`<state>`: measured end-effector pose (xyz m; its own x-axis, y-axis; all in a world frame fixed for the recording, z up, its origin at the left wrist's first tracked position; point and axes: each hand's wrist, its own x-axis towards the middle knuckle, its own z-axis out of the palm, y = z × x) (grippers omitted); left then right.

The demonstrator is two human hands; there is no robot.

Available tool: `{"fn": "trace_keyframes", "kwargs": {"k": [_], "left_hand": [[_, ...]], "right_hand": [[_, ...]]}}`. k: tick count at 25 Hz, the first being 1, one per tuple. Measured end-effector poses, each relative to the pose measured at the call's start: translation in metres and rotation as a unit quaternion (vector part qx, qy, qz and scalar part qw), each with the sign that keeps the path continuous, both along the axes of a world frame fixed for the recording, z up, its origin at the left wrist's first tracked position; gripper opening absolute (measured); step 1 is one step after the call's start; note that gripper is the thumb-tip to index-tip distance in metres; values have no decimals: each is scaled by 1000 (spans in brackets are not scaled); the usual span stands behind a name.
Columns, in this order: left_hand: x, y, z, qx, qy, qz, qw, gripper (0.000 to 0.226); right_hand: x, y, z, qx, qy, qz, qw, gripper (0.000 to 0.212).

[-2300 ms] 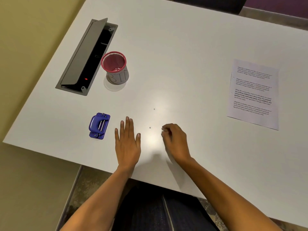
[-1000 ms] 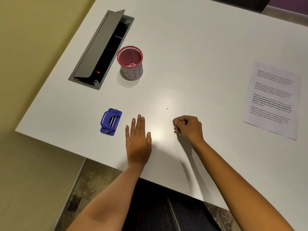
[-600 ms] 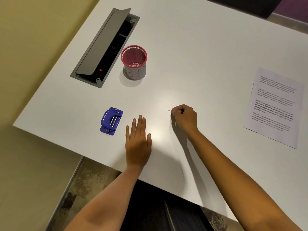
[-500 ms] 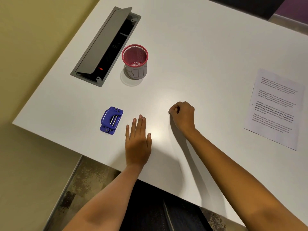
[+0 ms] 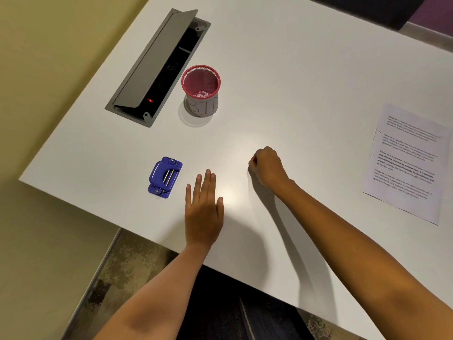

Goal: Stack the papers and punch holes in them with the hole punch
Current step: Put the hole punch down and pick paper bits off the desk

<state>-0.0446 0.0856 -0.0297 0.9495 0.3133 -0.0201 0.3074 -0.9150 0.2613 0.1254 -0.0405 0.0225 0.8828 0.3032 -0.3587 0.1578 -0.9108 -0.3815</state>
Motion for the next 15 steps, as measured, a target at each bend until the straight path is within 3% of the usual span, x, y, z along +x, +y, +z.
{"fn": "trace_keyframes", "kwargs": {"k": [3, 7, 12, 15], "left_hand": [[-1, 0, -1, -5, -4, -1, 1000, 60], [-1, 1, -1, -11, -8, -4, 1000, 58], [-1, 0, -2, -3, -6, -8, 1000, 58], [-2, 0, -3, 3, -10, -11, 1000, 57]], "right_hand": [[6, -14, 7, 129, 88, -102, 983, 23], [5, -51, 15, 325, 142, -314, 881, 24], [-4, -91, 14, 337, 118, -383, 852, 9], [-12, -101, 15, 270, 90, -367, 885, 13]]}}
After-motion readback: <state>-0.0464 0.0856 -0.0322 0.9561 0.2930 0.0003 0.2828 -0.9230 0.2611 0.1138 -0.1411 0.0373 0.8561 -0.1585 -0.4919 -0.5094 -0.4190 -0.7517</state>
